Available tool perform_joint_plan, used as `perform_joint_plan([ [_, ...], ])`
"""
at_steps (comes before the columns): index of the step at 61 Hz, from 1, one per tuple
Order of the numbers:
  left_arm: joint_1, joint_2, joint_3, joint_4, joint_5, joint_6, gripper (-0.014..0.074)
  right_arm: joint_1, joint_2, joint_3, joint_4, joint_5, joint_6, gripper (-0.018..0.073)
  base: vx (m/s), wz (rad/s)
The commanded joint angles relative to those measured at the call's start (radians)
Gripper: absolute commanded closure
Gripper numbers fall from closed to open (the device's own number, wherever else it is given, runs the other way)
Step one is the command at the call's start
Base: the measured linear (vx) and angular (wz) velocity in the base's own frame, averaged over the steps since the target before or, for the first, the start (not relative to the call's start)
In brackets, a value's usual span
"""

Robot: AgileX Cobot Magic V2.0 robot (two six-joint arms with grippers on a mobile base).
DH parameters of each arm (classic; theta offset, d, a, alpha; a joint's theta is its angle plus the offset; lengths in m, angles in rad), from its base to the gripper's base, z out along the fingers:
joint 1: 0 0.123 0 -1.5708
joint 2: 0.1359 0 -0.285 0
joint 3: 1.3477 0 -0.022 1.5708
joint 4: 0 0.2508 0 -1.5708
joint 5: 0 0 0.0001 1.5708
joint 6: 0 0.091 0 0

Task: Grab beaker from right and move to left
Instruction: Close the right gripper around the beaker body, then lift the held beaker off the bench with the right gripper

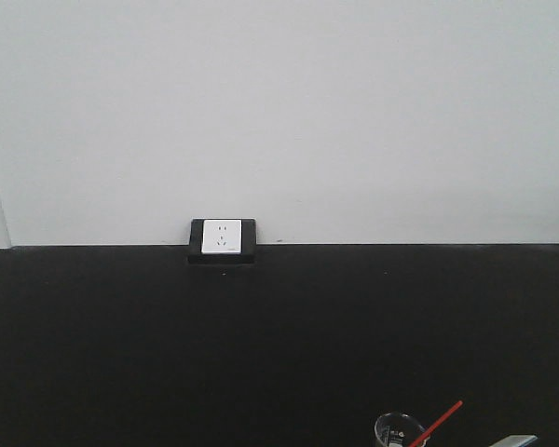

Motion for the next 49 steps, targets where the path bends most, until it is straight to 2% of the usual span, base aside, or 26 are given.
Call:
perform_joint_plan([
  [1, -0.006, -0.006, 0.019, 0.000, -0.076, -0.001, 0.0603, -0.005, -0.009, -0.048, -0.038, -0.210, -0.006, -0.0005, 0.00, 0.00],
  [17, -0.006, -0.006, 0.019, 0.000, -0.076, -0.001, 0.0603, 0.000, 0.051, -0.138, -0.087, -0.210, 0.022, -0.0005, 0.00, 0.00],
  [27, -0.006, -0.006, 0.019, 0.000, -0.076, -0.001, 0.0603, 0.051, 0.090, -0.206, -0.081, -0.210, 0.024, -0.0005, 0.00, 0.00],
  [38, -0.006, -0.006, 0.019, 0.000, -0.076, -0.001, 0.0603, 0.114, 0.137, -0.279, -0.028, -0.210, 0.022, 0.0001, 0.00, 0.00],
  [44, -0.006, -0.006, 0.019, 0.000, -0.076, -0.001, 0.0603, 0.139, 0.152, -0.299, 0.013, -0.210, 0.021, 0.0050, 0.00, 0.00],
  [49, -0.006, -0.006, 0.019, 0.000, -0.076, -0.001, 0.0603, 0.152, 0.153, -0.297, 0.057, -0.210, 0.021, 0.0144, 0.00, 0.00],
])
